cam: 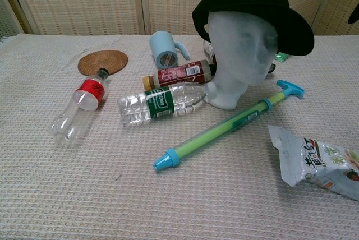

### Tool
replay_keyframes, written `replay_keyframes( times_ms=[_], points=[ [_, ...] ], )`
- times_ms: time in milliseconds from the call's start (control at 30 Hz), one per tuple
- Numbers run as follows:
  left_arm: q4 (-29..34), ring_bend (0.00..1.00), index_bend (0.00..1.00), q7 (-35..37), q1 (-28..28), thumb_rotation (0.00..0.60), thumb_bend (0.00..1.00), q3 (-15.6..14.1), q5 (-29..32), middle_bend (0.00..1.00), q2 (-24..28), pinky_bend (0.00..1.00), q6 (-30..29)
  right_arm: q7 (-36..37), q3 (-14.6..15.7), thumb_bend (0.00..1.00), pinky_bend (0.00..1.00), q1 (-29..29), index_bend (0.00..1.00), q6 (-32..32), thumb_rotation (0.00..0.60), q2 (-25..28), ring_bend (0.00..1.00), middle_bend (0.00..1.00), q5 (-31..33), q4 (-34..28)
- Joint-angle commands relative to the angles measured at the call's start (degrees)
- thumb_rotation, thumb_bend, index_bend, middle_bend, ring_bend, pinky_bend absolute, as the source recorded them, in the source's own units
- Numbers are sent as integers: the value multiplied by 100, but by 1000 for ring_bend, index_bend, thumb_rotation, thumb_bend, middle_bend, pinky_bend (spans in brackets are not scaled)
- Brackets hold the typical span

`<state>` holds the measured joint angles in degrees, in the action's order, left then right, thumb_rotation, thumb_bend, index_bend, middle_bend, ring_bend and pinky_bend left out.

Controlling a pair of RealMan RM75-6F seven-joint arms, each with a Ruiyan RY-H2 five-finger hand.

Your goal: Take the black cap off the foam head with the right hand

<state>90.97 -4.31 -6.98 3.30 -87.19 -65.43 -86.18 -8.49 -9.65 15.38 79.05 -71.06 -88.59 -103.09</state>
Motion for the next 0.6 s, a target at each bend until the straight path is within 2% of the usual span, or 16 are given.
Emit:
replay_keyframes(
  times_ms=[33,167,267,367,500,600],
  points=[
    [-11,232,267,28,5,600,165,-6,-8,281,13,247,-6,-102,-98,82,947,189,171,-135,600,-324,826,339,60,-11],
    [-13,232,267,45,7,600,164,-6,-5,281,24,246,-6,-122,-132,82,949,252,186,-154,600,-442,828,339,79,25],
    [-23,232,267,137,32,600,164,-10,54,281,77,246,13,-229,-313,82,954,513,213,-213,600,-961,832,339,169,299],
    [-31,232,267,199,40,600,165,-18,70,281,109,247,30,-269,-392,96,958,658,228,-217,600,-1255,835,343,217,511],
    [-39,232,267,266,33,600,164,-12,100,281,129,247,64,-298,-462,171,966,849,276,-263,600,-1503,844,363,214,755],
    [-62,233,267,306,39,600,164,-19,103,280,123,247,70,-222,-508,272,988,943,368,-156,600,-1707,865,412,138,989]
  ],
)
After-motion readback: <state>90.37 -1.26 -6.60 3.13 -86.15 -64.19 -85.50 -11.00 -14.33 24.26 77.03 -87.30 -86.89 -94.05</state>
